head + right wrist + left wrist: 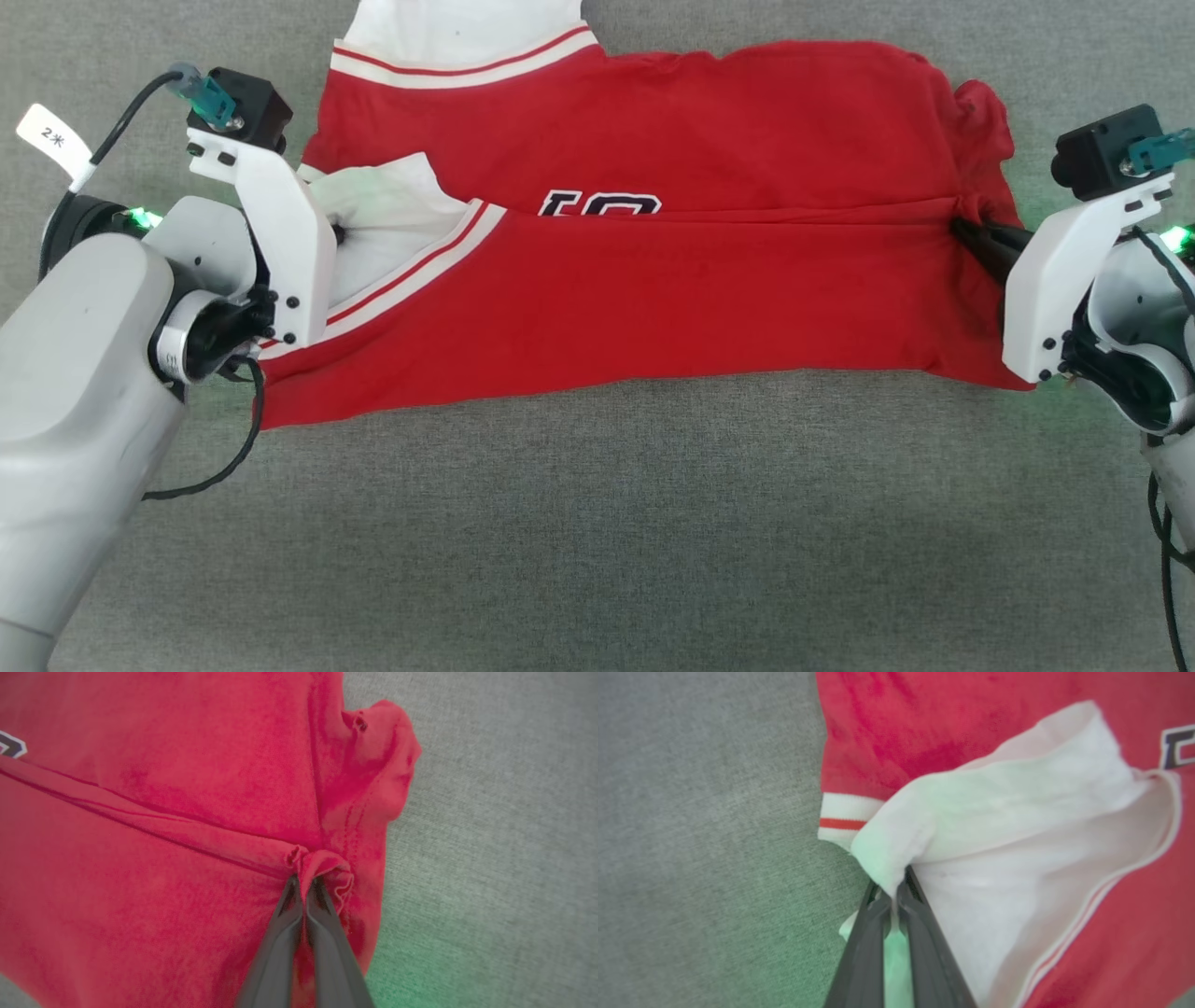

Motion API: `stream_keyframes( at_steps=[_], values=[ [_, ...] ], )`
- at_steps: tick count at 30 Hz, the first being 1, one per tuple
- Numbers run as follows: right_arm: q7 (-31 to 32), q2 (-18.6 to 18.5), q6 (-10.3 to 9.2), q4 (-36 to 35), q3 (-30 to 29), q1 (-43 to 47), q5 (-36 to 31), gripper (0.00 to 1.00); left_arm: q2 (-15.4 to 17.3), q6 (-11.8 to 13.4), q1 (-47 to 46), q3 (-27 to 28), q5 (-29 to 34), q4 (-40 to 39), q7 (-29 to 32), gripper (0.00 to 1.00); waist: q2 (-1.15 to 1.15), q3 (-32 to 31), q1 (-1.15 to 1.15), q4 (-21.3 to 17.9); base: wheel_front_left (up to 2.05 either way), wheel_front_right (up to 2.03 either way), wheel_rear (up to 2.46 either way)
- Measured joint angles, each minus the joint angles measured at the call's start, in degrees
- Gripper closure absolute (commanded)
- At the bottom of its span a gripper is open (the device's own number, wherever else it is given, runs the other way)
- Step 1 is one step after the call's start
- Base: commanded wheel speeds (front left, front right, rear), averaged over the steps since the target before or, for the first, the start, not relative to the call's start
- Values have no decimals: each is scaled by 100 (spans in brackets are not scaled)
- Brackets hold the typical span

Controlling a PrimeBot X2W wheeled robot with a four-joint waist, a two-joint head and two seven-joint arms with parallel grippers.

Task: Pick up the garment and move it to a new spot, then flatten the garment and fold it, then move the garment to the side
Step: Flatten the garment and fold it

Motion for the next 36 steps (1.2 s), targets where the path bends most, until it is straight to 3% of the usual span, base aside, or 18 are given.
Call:
stream_keyframes(
  at_steps=[1, 2, 3, 5, 6, 14, 20, 31, 36],
  values=[
    [-23, -10, 0, 64, 63, -41, 29, 67, -40, -19, -46, -13, -35, 113, 26, 97, 0, -21, 0, 2, 0, 0, 0],
    [-45, -19, 0, 115, 105, -73, 65, 51, -60, -58, -85, -40, -45, 193, 35, 78, 0, -46, 0, 3, 0, 0, 0],
    [-49, -35, 0, 159, 151, -96, 92, 4, -79, -75, -109, -51, -45, 260, 49, 66, 0, -73, 0, 3, 0, 0, 0],
    [-102, -89, 0, 180, 223, -103, 197, 0, -122, -66, -144, -44, -64, 363, 87, 51, 0, -133, 0, 9, 0, 0, 0],
    [-153, -119, 0, 179, 234, -102, 226, 0, -111, -68, -155, -60, -67, 378, 136, 0, 0, -170, 0, 12, 0, 0, 0],
    [-699, -333, -14, -232, -58, 74, 270, 0, 218, 124, -144, -46, -60, -51, 390, 0, 0, -461, 0, 62, 0, 0, 0],
    [-1347, -256, -14, -881, -754, 600, -44, 0, 641, 560, 258, 36, -119, -1038, 693, 0, 0, -651, 0, 102, 0, 0, 0],
    [-2396, 777, -14, -2006, -2103, 1679, -1082, 0, 1445, 1627, 1566, 137, -442, -2914, 1137, 0, 0, -675, 0, -69, 0, 0, 0],
    [-2480, 1217, -14, -2246, -2447, 2137, -1248, 0, 1538, 1871, 1912, 238, -483, -3051, 946, 0, 0, -591, 0, -208, 0, 0, 0]
  ],
)
